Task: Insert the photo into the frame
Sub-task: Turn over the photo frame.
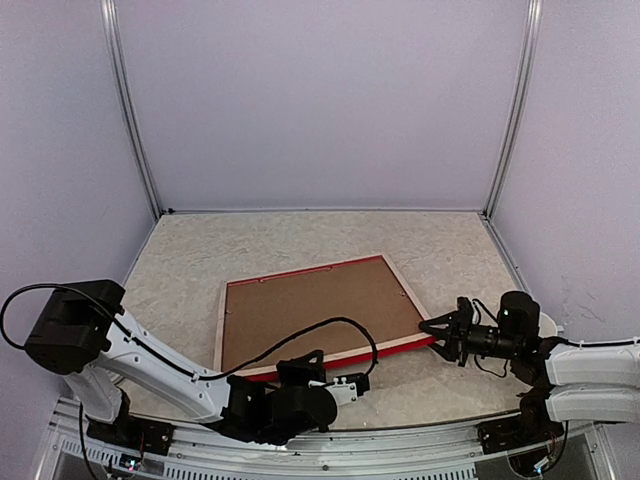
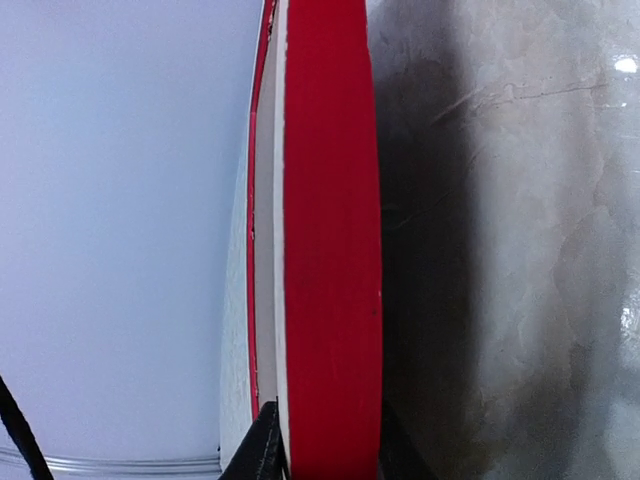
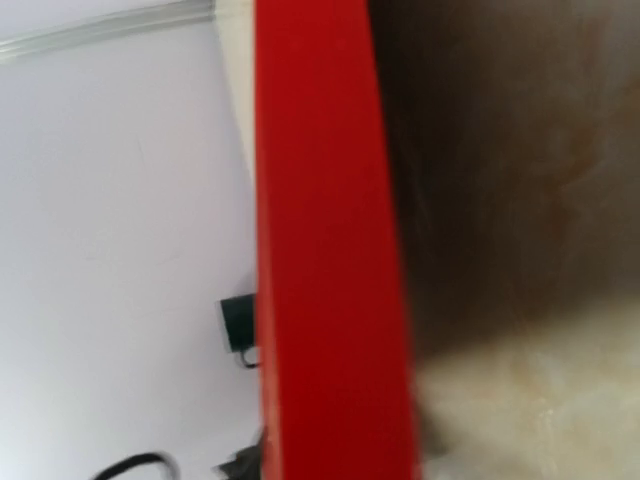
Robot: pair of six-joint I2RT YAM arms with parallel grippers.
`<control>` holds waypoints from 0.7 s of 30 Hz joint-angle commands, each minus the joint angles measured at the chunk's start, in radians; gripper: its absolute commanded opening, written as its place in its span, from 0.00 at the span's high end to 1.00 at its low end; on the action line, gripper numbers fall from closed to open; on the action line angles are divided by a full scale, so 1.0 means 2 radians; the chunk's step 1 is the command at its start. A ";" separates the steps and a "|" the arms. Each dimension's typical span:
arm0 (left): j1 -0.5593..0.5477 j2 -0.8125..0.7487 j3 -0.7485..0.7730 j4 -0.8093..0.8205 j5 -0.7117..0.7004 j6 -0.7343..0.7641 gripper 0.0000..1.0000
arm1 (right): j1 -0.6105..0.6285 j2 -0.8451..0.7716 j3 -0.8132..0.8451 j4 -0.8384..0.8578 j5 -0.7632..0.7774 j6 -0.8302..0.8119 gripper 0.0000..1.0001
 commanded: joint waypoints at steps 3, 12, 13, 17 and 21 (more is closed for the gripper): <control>0.001 -0.026 0.036 0.013 -0.005 0.015 1.00 | 0.004 -0.019 0.015 -0.067 0.031 -0.034 0.53; 0.019 -0.078 0.087 -0.034 0.042 0.013 1.00 | 0.004 -0.077 0.062 -0.179 0.071 -0.101 0.19; 0.023 -0.082 0.096 -0.044 0.047 0.010 1.00 | 0.005 -0.086 0.072 -0.199 0.082 -0.116 0.15; 0.043 -0.100 0.140 -0.096 0.083 -0.016 1.00 | 0.005 -0.127 0.108 -0.267 0.121 -0.157 0.01; 0.067 -0.108 0.181 -0.157 0.123 -0.047 1.00 | 0.005 -0.151 0.141 -0.323 0.156 -0.187 0.01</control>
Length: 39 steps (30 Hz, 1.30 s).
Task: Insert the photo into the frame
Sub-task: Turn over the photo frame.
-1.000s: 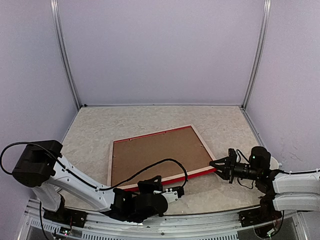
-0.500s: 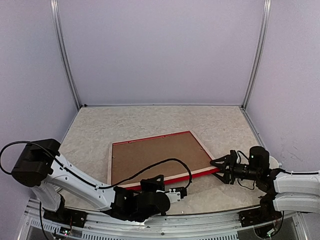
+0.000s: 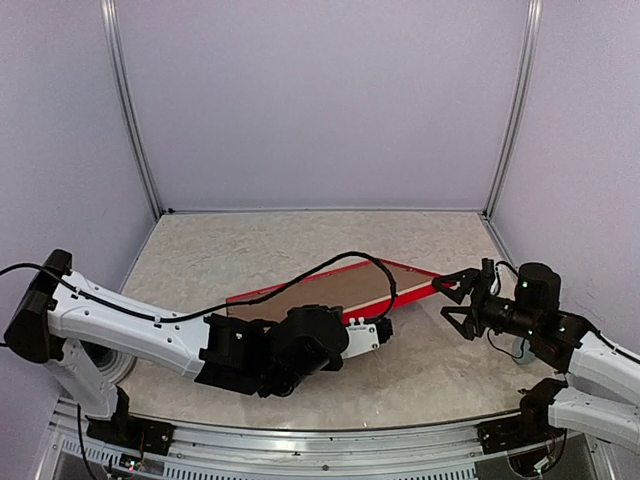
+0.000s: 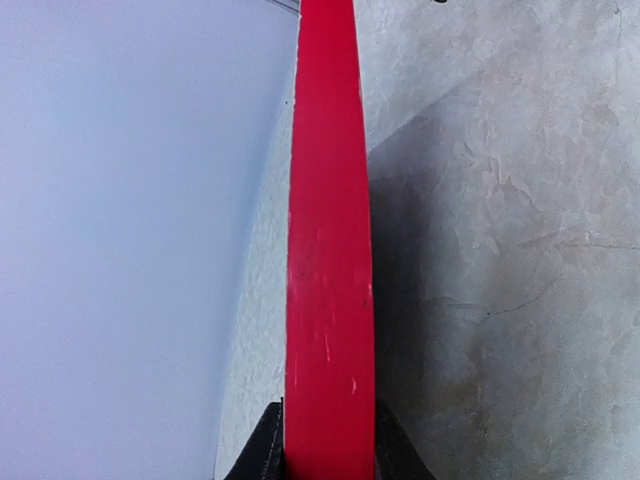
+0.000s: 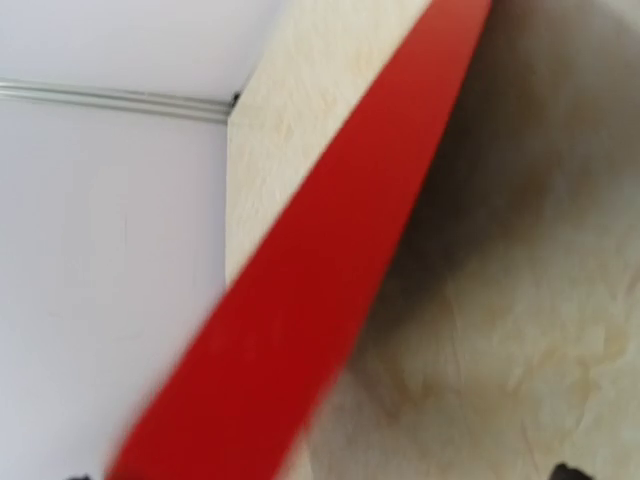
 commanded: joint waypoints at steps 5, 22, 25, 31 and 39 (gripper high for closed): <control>0.035 -0.039 0.076 -0.061 0.059 -0.073 1.00 | 0.005 -0.033 0.052 -0.089 0.069 -0.064 0.01; 0.052 -0.073 0.087 -0.077 0.109 -0.098 1.00 | 0.004 -0.032 0.110 -0.101 0.128 -0.120 0.01; 0.055 -0.078 0.089 -0.077 0.113 -0.100 1.00 | 0.004 -0.033 0.113 -0.099 0.129 -0.129 0.01; 0.065 -0.081 0.109 -0.088 0.128 -0.123 1.00 | 0.004 -0.031 0.111 -0.101 0.133 -0.132 0.01; 0.084 -0.089 0.139 -0.106 0.139 -0.165 1.00 | 0.004 -0.028 0.104 -0.096 0.129 -0.127 0.01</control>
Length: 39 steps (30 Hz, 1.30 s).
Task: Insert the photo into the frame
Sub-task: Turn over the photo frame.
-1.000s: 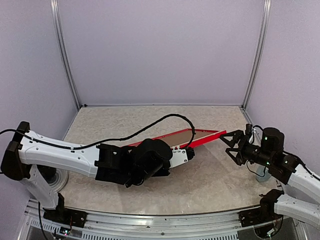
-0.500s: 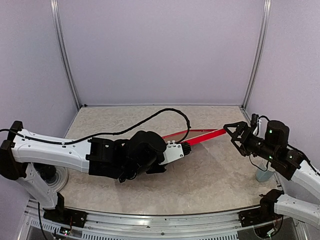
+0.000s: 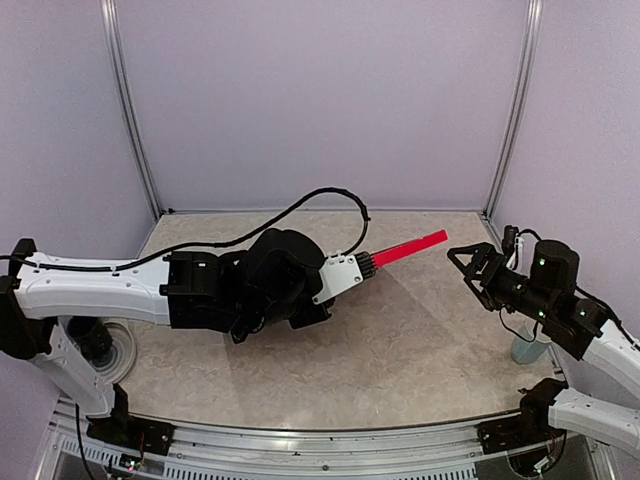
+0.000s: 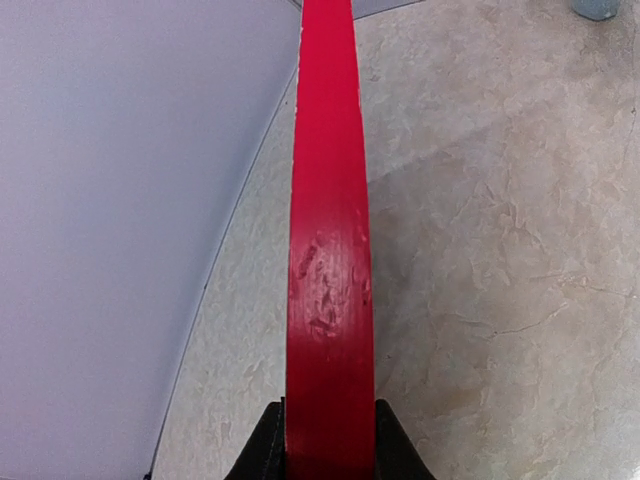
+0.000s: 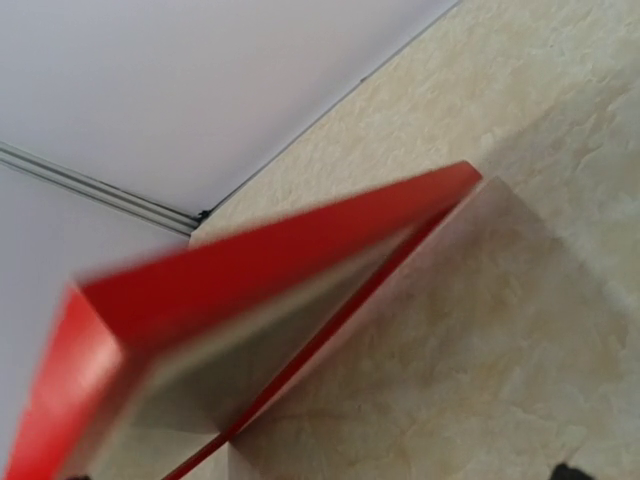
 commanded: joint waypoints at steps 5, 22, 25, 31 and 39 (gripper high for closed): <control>0.019 -0.030 0.058 0.046 -0.005 -0.099 1.00 | 0.004 -0.002 -0.003 0.005 0.004 0.000 0.01; 0.087 -0.039 0.125 0.041 -0.011 -0.190 1.00 | 0.004 0.005 -0.032 0.029 -0.012 0.011 0.01; 0.098 -0.043 0.132 0.037 -0.004 -0.206 1.00 | 0.004 0.008 -0.036 0.034 -0.016 0.012 0.01; 0.128 -0.055 0.138 0.029 0.028 -0.252 1.00 | 0.004 0.021 -0.046 0.053 -0.029 0.016 0.01; 0.170 -0.077 0.132 0.036 0.070 -0.296 1.00 | 0.004 0.029 -0.043 0.054 -0.033 0.015 0.01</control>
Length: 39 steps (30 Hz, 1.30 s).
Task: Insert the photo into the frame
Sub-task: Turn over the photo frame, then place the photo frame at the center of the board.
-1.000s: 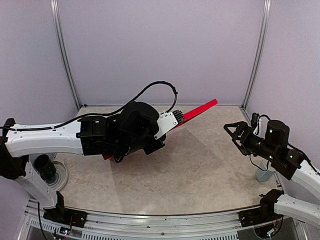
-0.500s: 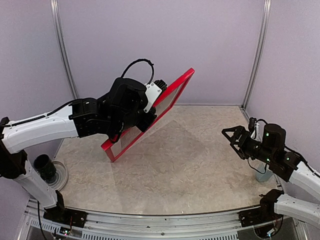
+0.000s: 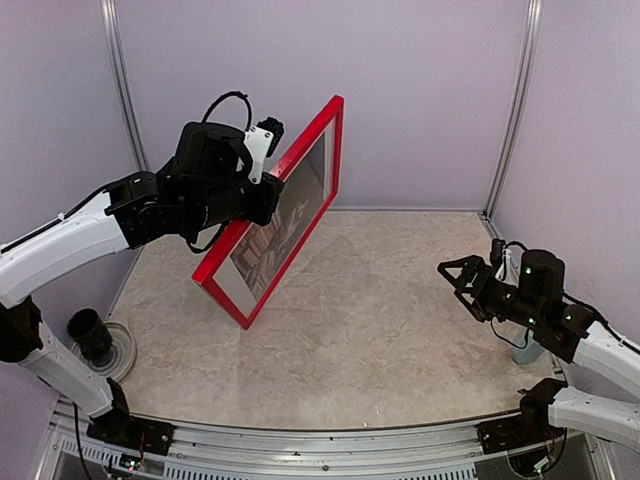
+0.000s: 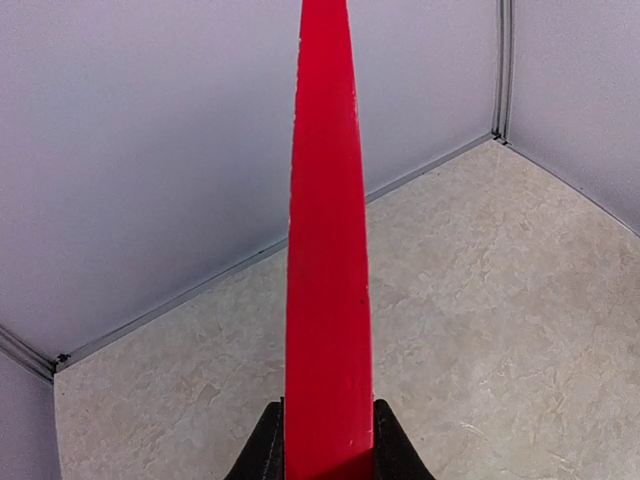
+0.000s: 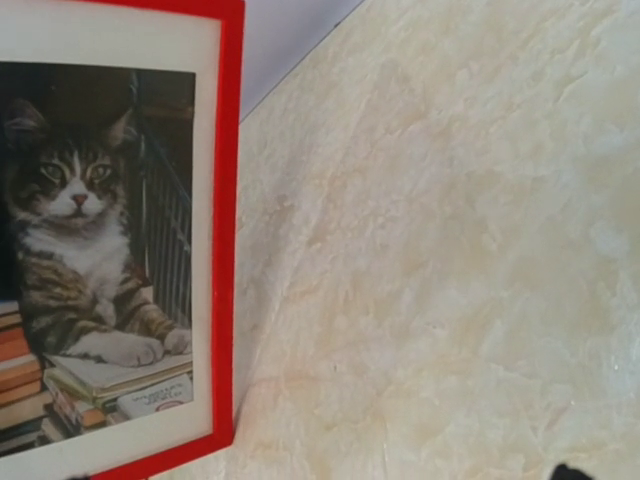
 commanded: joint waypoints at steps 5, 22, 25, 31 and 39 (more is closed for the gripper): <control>0.044 -0.046 0.005 0.095 0.075 -0.102 1.00 | 0.004 0.004 -0.003 0.014 -0.008 0.002 0.01; 0.129 -0.078 -0.068 0.124 0.166 -0.208 1.00 | 0.004 0.029 -0.007 0.035 -0.022 0.003 0.01; 0.140 -0.085 -0.089 0.134 0.178 -0.222 1.00 | 0.004 0.031 -0.012 0.038 -0.022 0.005 0.01; 0.156 -0.094 -0.122 0.152 0.195 -0.242 1.00 | 0.004 0.042 -0.017 0.042 -0.026 0.004 0.01; 0.171 -0.095 -0.155 0.167 0.221 -0.263 1.00 | 0.004 0.069 -0.020 0.058 -0.041 0.001 0.01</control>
